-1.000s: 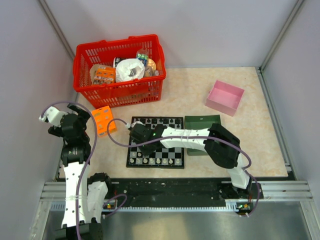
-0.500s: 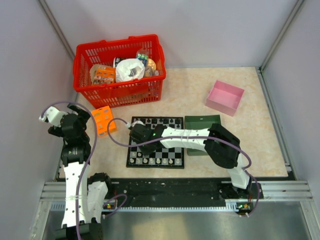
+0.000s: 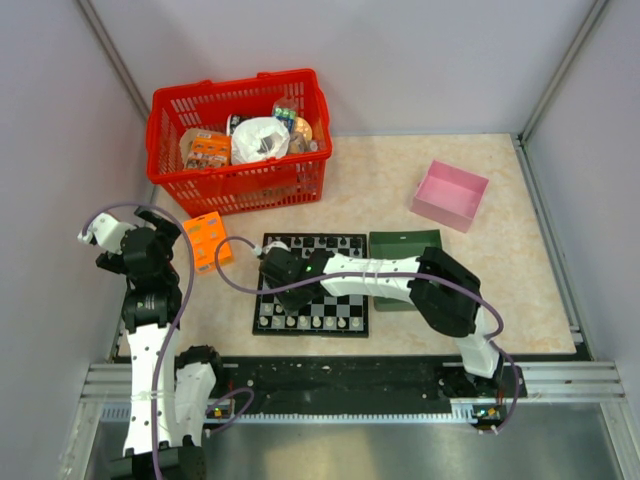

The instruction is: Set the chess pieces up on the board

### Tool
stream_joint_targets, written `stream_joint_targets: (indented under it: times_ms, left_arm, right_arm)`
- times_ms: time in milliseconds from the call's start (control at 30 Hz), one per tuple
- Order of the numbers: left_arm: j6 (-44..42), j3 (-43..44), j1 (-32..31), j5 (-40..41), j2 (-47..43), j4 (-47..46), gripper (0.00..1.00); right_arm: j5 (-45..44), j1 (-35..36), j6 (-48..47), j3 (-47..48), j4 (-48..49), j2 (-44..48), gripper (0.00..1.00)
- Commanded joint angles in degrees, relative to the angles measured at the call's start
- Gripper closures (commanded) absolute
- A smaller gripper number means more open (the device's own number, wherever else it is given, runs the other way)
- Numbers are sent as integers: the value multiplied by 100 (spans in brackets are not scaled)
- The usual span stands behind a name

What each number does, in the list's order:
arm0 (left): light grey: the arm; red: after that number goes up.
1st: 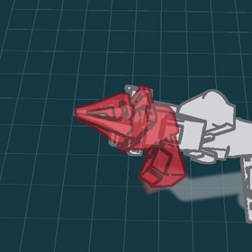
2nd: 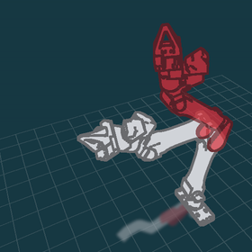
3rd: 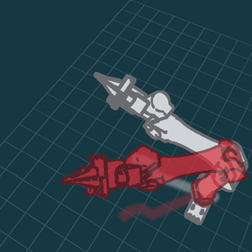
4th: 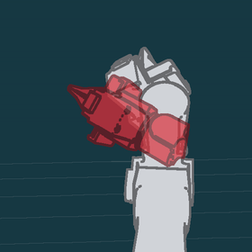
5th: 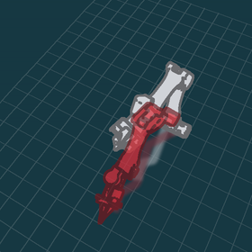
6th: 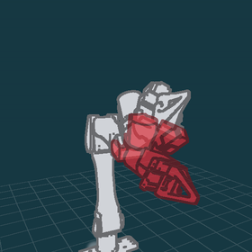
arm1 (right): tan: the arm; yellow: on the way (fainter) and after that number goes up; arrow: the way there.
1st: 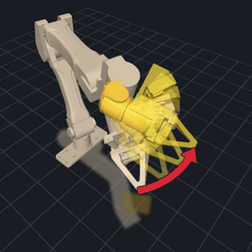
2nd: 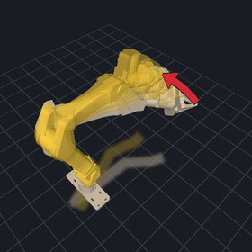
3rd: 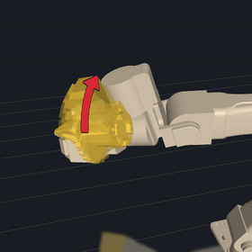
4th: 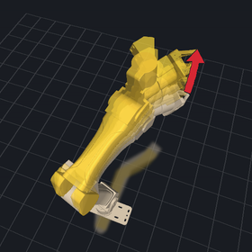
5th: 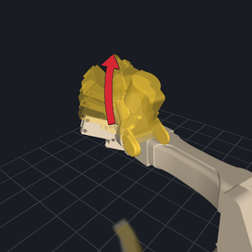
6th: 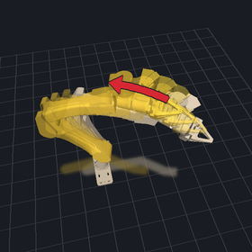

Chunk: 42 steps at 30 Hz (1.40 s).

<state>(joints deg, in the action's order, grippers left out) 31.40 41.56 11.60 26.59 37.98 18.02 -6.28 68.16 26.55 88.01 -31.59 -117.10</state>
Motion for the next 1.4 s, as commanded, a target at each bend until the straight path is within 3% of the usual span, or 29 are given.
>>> stream_joint_targets:
  times_ms: [0, 267, 700, 1033, 1367]
  left_arm:
    - [7, 1, 27, 4, -71, -211, 1]
    - [24, -8, 27, -22, -62, -229, 1]
    - [16, 19, 27, -22, -54, -229, 1]
    - [7, 27, 27, -13, -53, -246, 1]
    - [-2, 36, 27, -5, -27, -246, 1]
  right_arm:
    - [-145, 22, -106, 129, 22, 591, 62]
    - [-338, -399, -53, -196, 136, 996, 61]
    - [-75, -593, -9, -231, 145, 566, 63]
    - [-22, -602, -9, -152, 171, 284, 68]
    - [-13, -602, -35, -143, 145, 205, 80]
